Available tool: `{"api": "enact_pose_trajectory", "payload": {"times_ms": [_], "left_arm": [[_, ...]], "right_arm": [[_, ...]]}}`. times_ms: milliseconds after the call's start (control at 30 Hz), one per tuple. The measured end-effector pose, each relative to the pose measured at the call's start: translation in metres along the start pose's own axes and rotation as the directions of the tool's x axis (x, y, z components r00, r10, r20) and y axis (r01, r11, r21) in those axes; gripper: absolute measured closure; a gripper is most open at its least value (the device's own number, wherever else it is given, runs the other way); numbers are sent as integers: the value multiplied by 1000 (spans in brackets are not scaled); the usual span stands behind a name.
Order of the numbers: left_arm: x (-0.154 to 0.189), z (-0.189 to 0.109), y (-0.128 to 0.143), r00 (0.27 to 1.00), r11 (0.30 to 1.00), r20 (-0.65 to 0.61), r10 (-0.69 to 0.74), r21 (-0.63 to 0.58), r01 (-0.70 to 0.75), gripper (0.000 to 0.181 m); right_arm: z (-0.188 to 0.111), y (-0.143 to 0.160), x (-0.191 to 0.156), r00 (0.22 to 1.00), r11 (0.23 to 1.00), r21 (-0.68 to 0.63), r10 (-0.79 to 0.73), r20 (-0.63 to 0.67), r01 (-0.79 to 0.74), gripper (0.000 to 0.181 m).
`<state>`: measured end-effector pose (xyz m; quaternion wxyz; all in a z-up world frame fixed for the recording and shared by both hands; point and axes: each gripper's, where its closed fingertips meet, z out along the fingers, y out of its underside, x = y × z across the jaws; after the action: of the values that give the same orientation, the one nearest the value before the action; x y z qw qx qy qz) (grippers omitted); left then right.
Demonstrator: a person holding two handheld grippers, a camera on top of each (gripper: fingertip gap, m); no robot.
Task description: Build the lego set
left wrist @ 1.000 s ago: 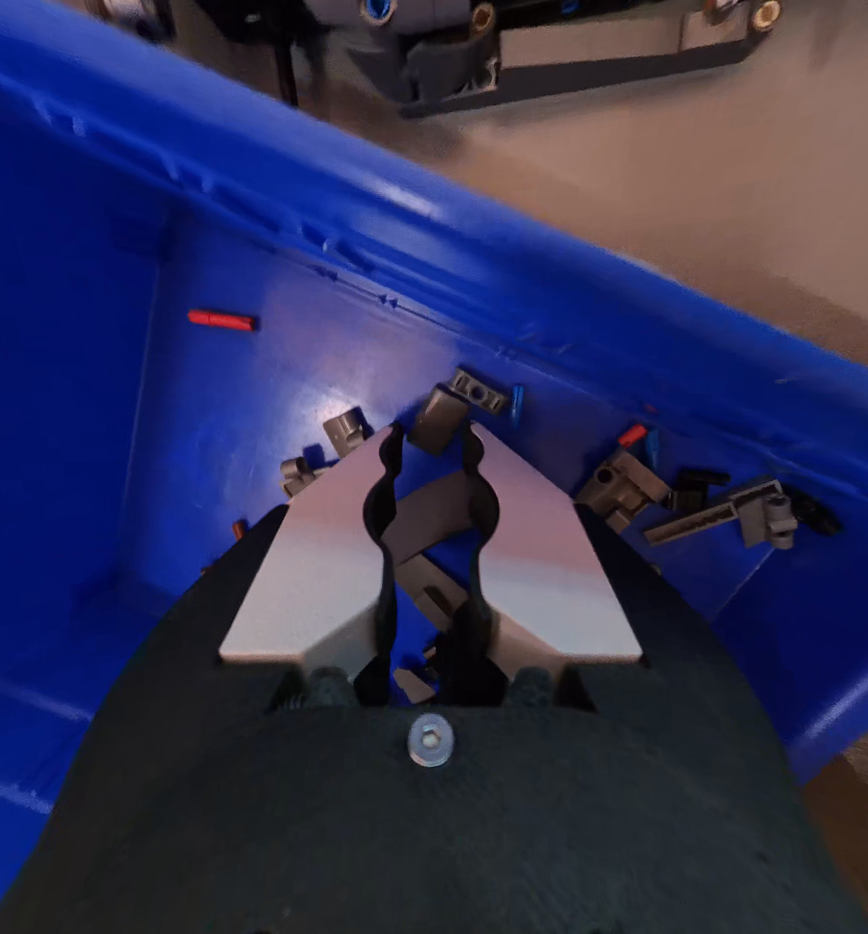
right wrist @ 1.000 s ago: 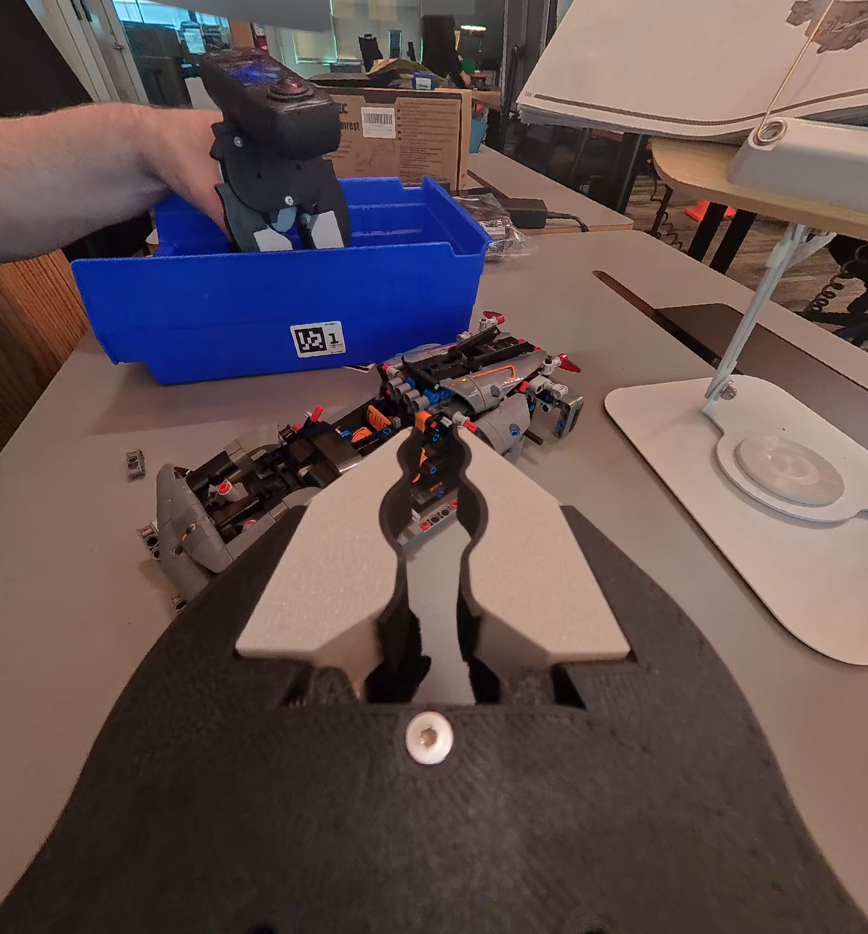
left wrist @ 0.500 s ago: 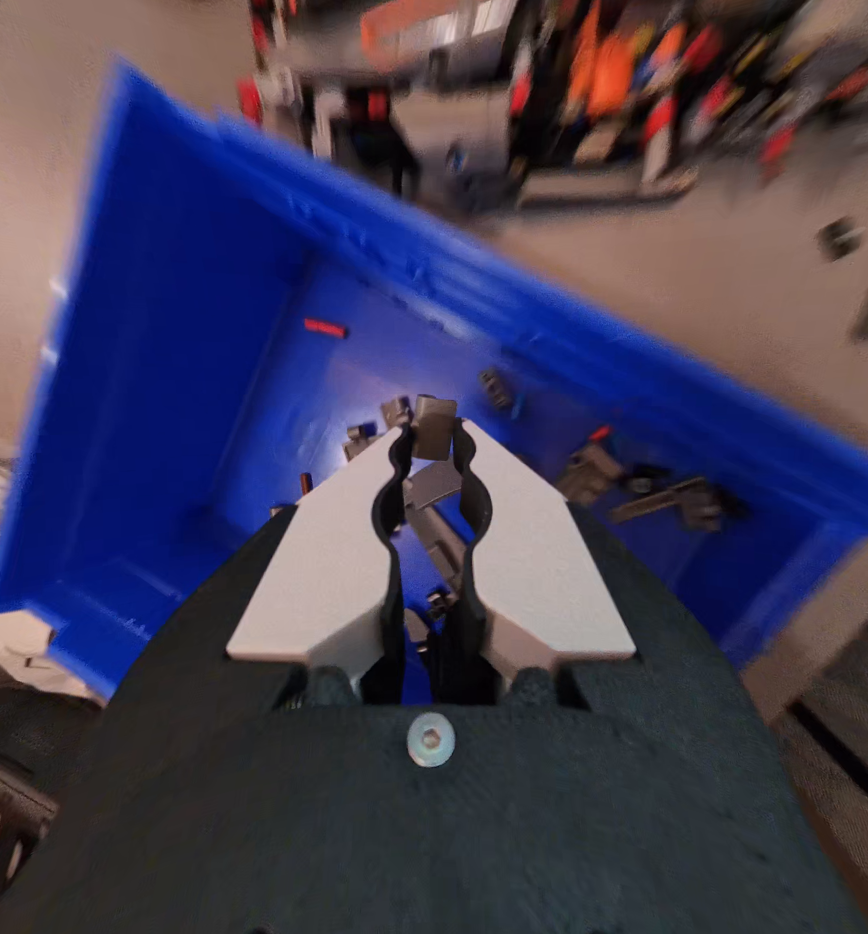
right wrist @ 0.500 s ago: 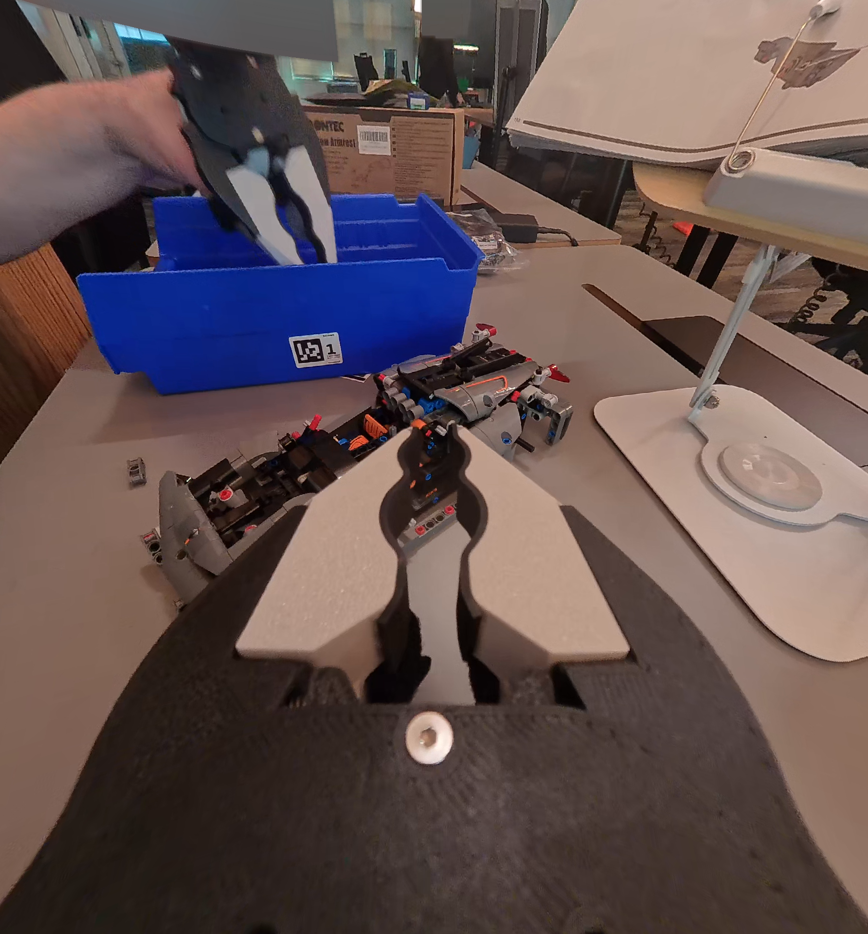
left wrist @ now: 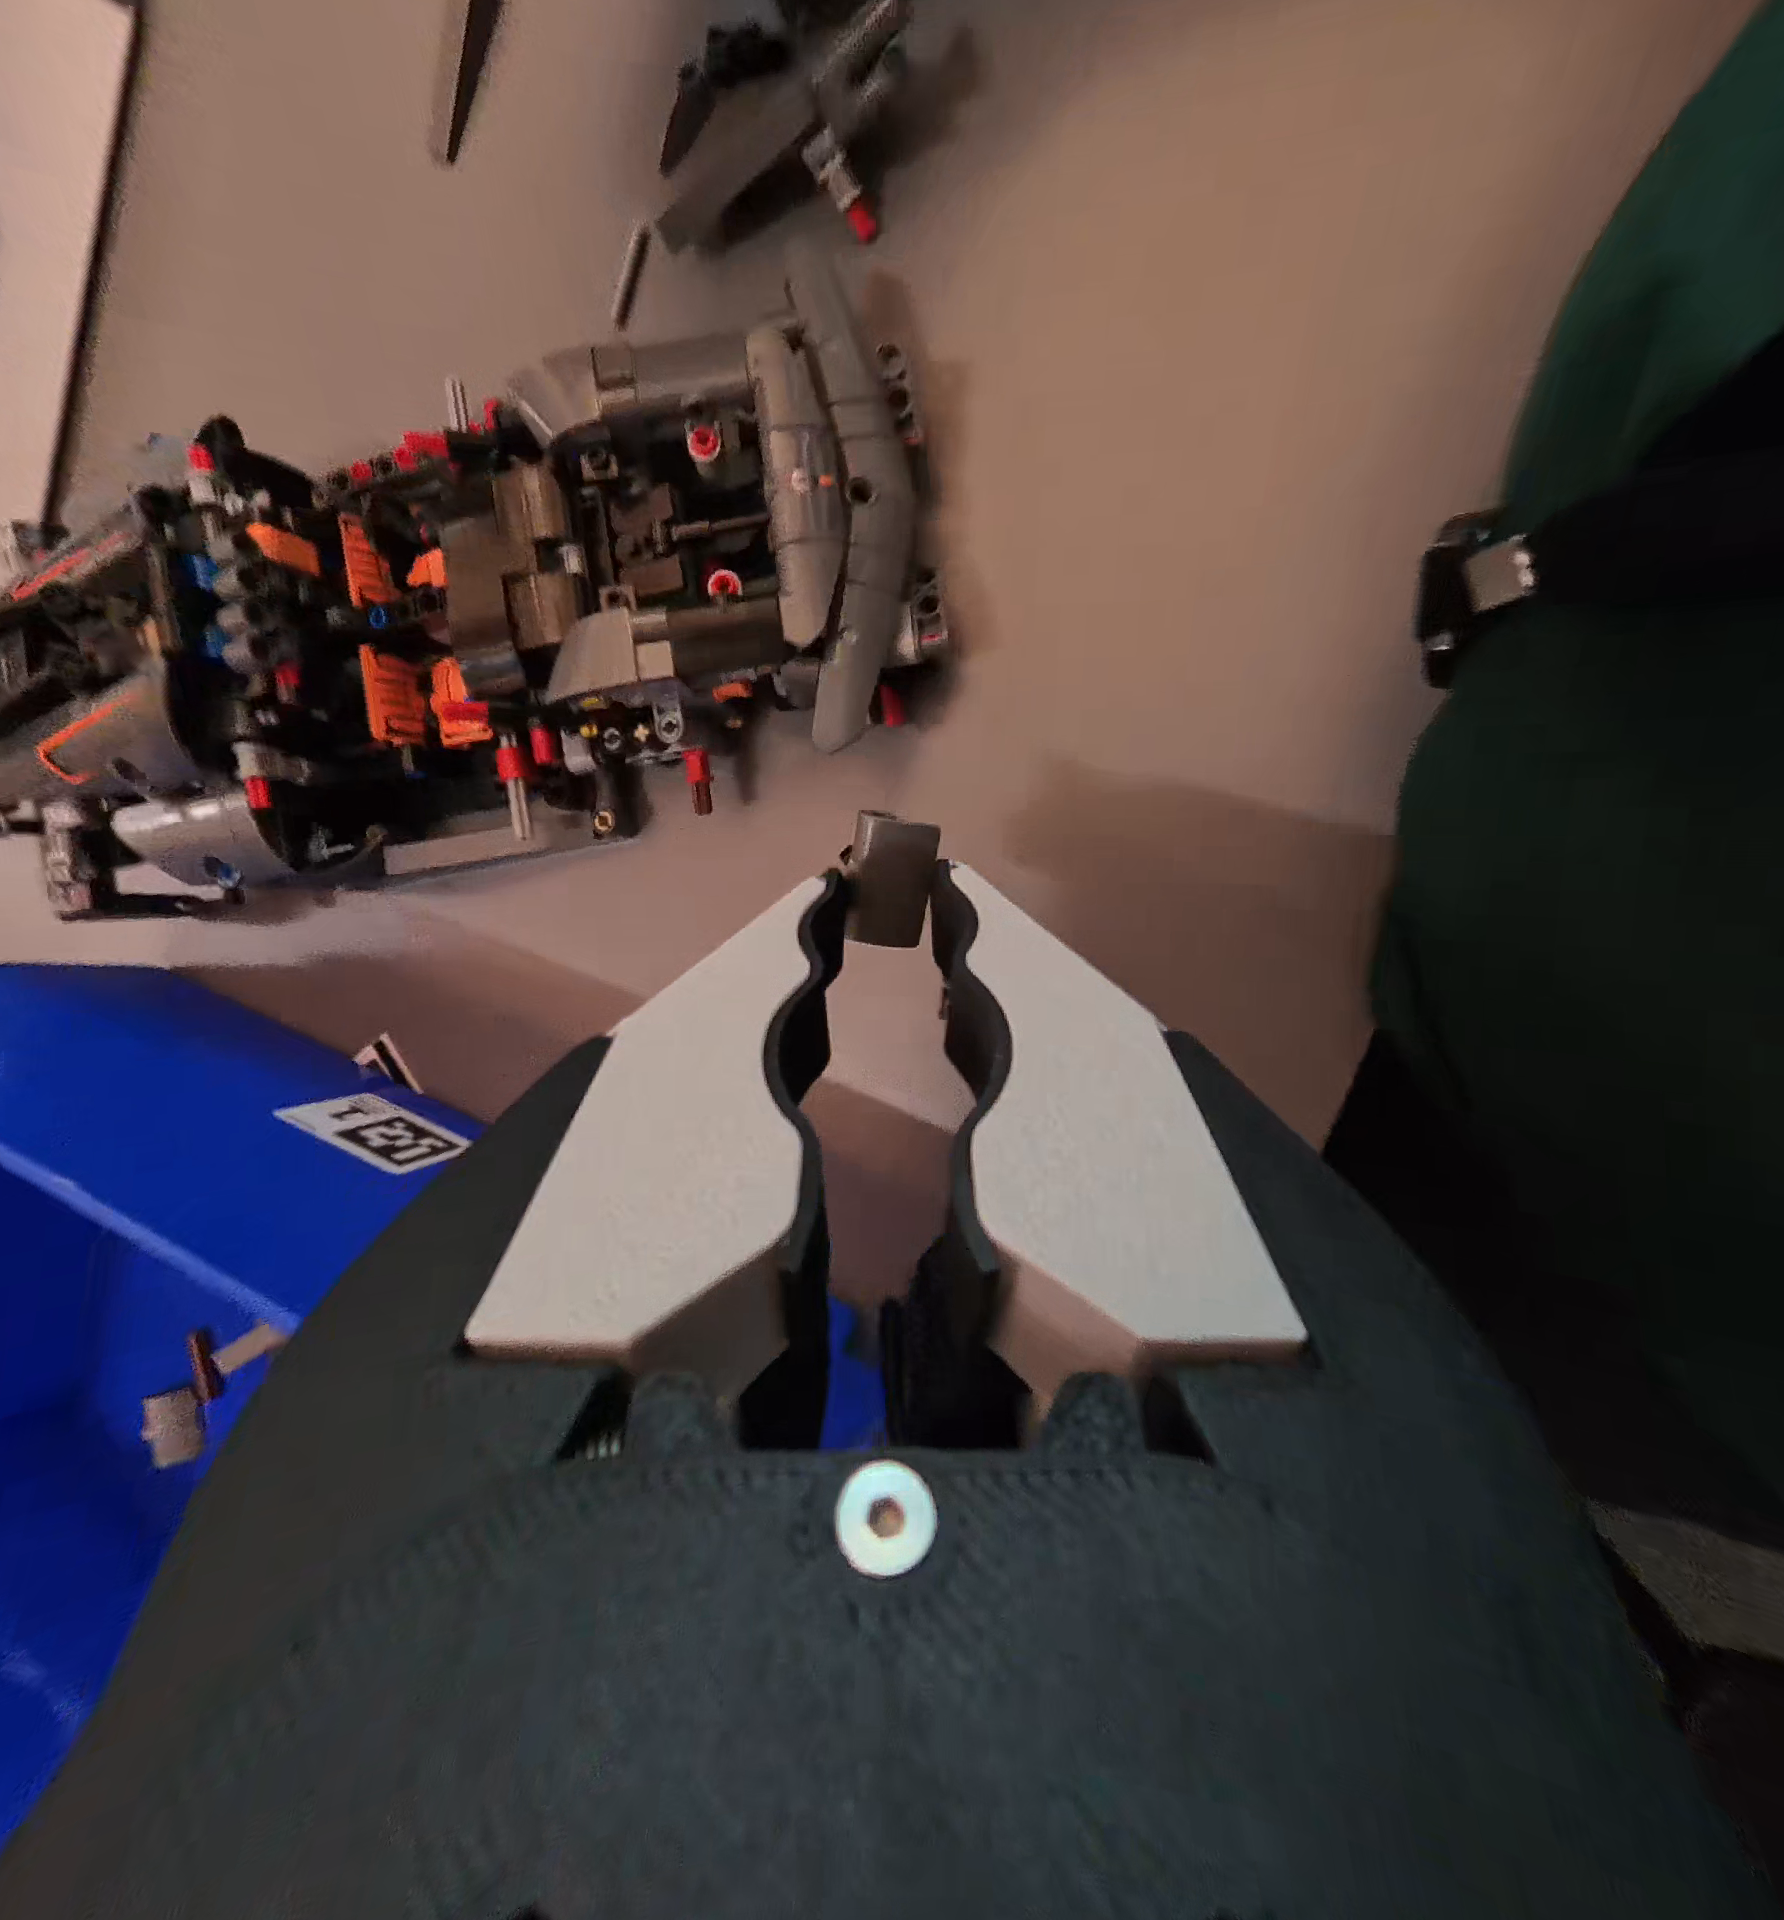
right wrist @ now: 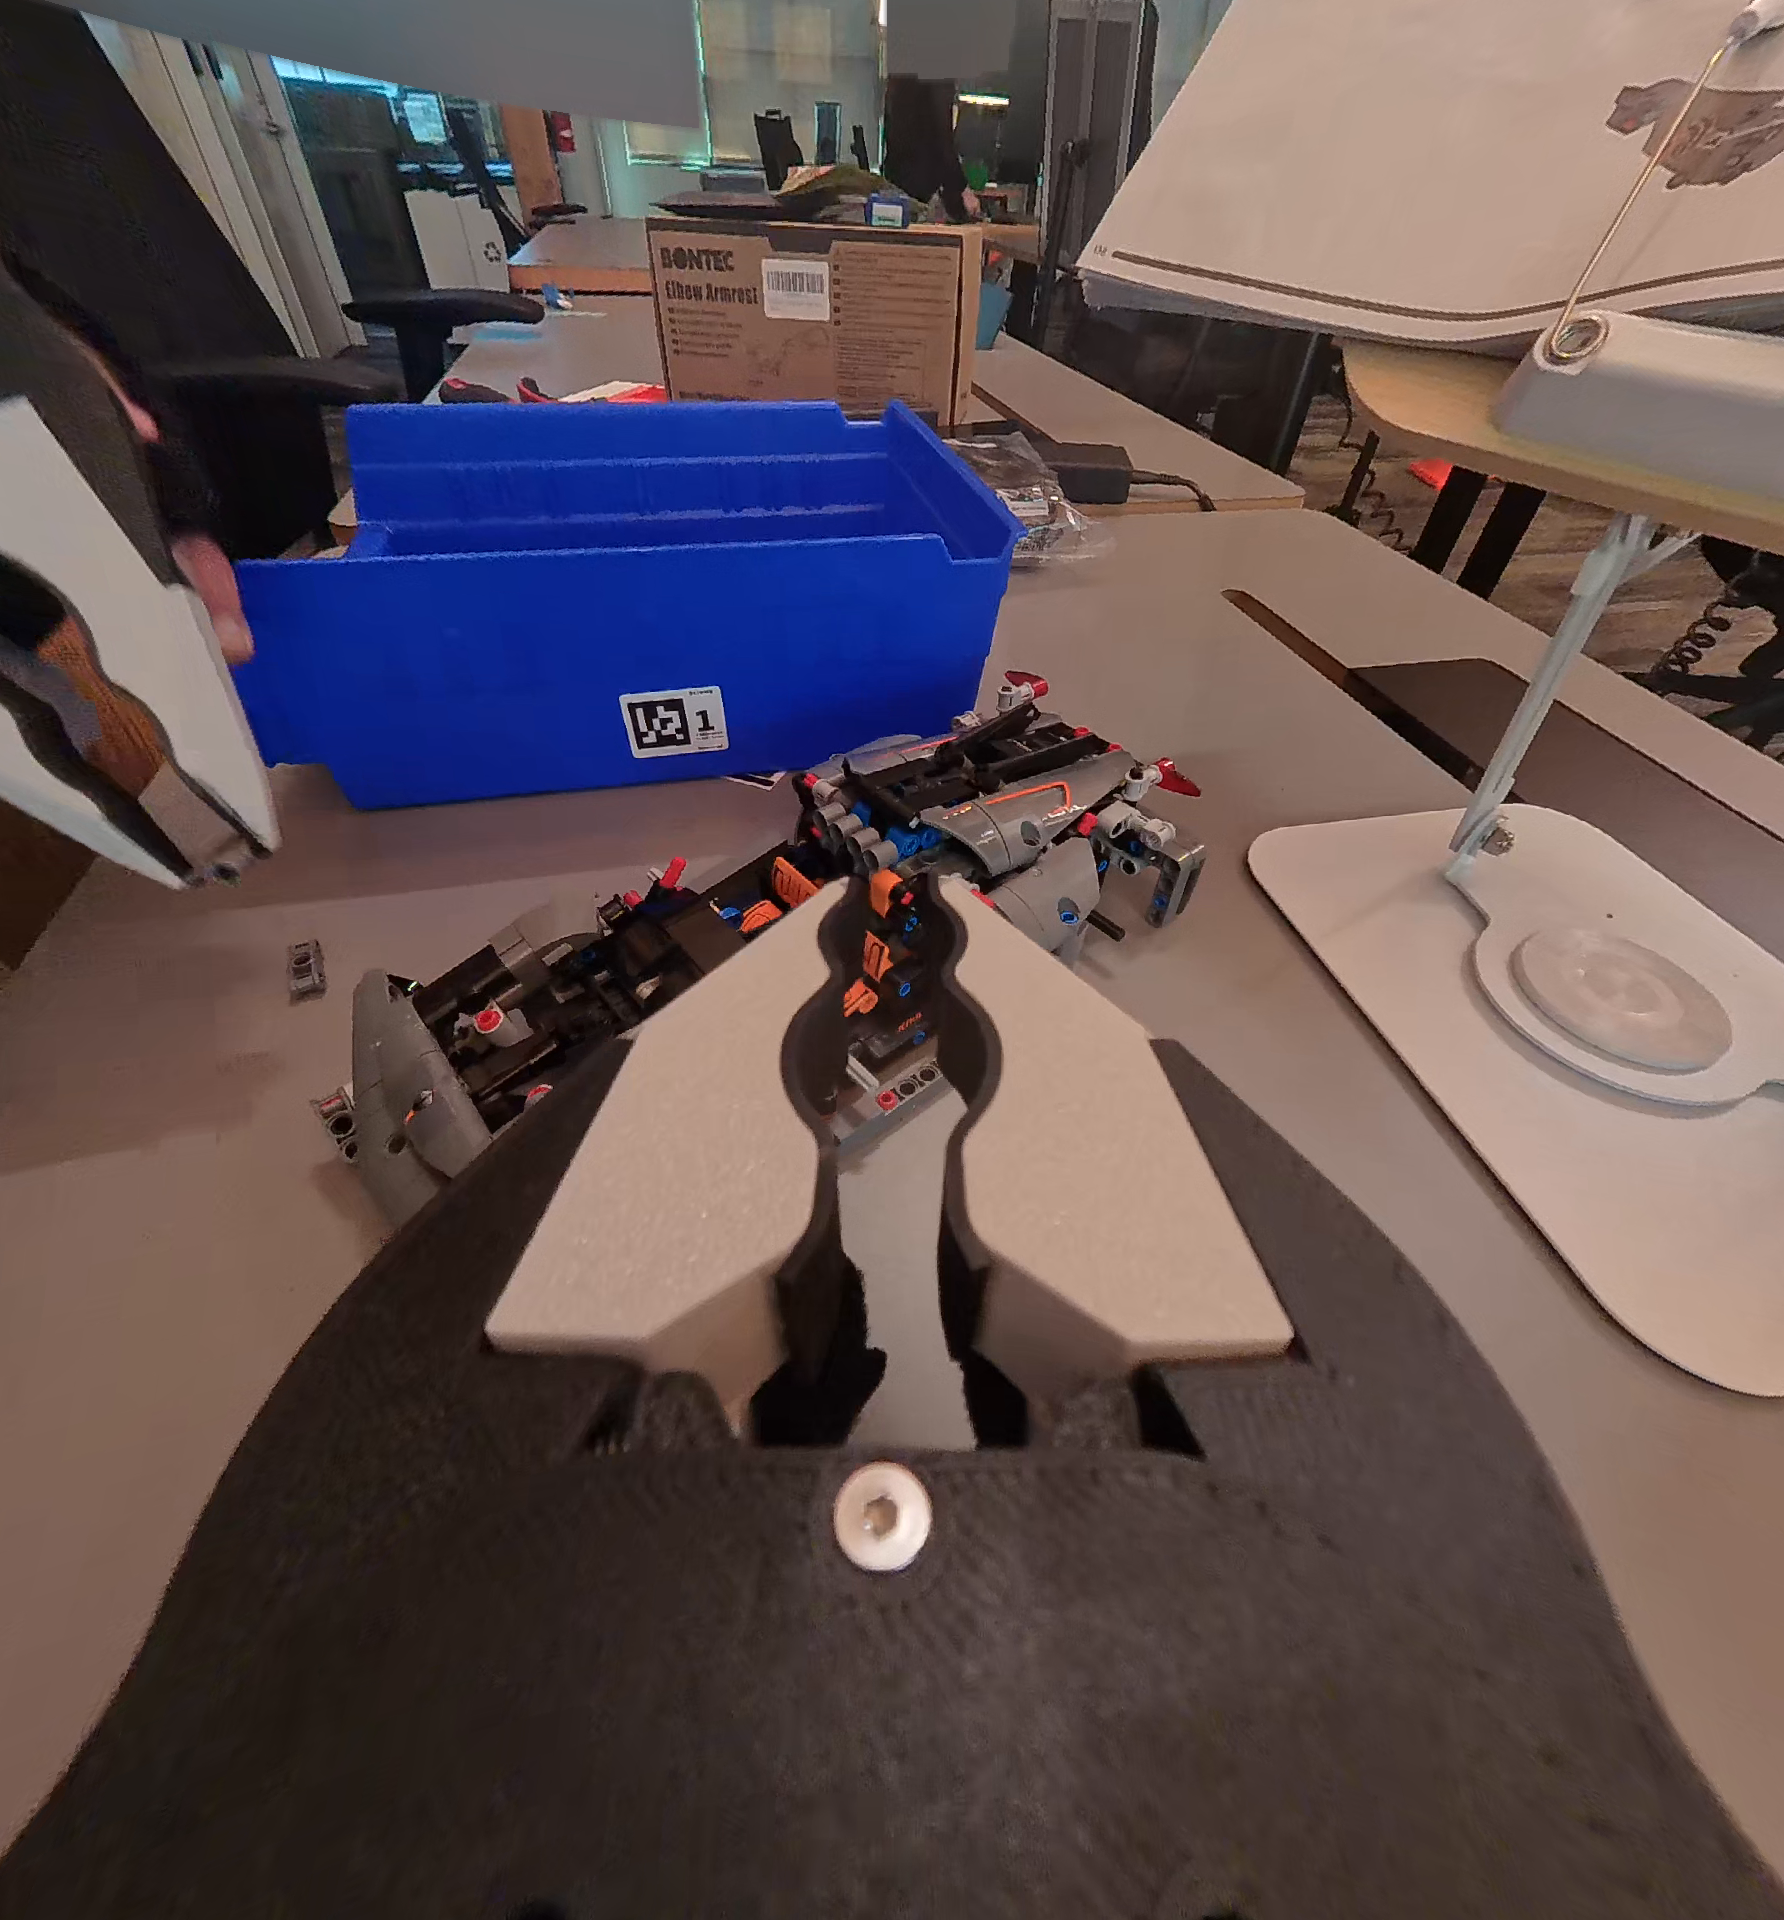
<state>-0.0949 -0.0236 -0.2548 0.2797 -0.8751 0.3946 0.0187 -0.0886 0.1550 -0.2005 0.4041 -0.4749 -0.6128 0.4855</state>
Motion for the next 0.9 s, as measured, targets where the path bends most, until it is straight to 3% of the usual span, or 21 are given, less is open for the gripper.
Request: {"api": "enact_pose_trajectory", "payload": {"times_ms": [33,167,267,367,467,533,600,733,900], "left_arm": [[4,7,2,1000,999,-7,-31,-11,30,167],[3,19,3,997,998,47,-64,-26,65,164],[-12,-5,-14,995,994,59,-82,74,78,163],[-66,-62,-23,975,966,150,-166,222,131,161],[-136,-103,2,925,953,294,-239,252,167,164],[-167,-92,33,914,952,294,-281,208,226,165],[-177,-59,63,926,943,190,-327,135,305,164],[-186,2,117,934,941,154,-321,-63,333,155],[-187,33,140,937,928,131,-323,-149,341,147]], "right_arm": [[0,0,-1,1000,1000,1,1,3,-1,173],[2,0,-3,1000,1000,-7,-8,8,9,173],[0,-2,-3,1000,1000,-4,-17,3,17,173],[-2,-4,-3,1000,1000,6,-16,0,16,173],[-3,-6,-2,1000,1000,13,-14,-1,14,173],[-4,-7,-2,1000,1000,12,-16,-2,16,173],[-4,-6,-1,1000,1000,10,-19,-6,19,173],[-7,-7,2,1000,1000,14,-14,-14,14,173],[-7,-5,4,1000,1000,13,-4,-14,4,173]]}}
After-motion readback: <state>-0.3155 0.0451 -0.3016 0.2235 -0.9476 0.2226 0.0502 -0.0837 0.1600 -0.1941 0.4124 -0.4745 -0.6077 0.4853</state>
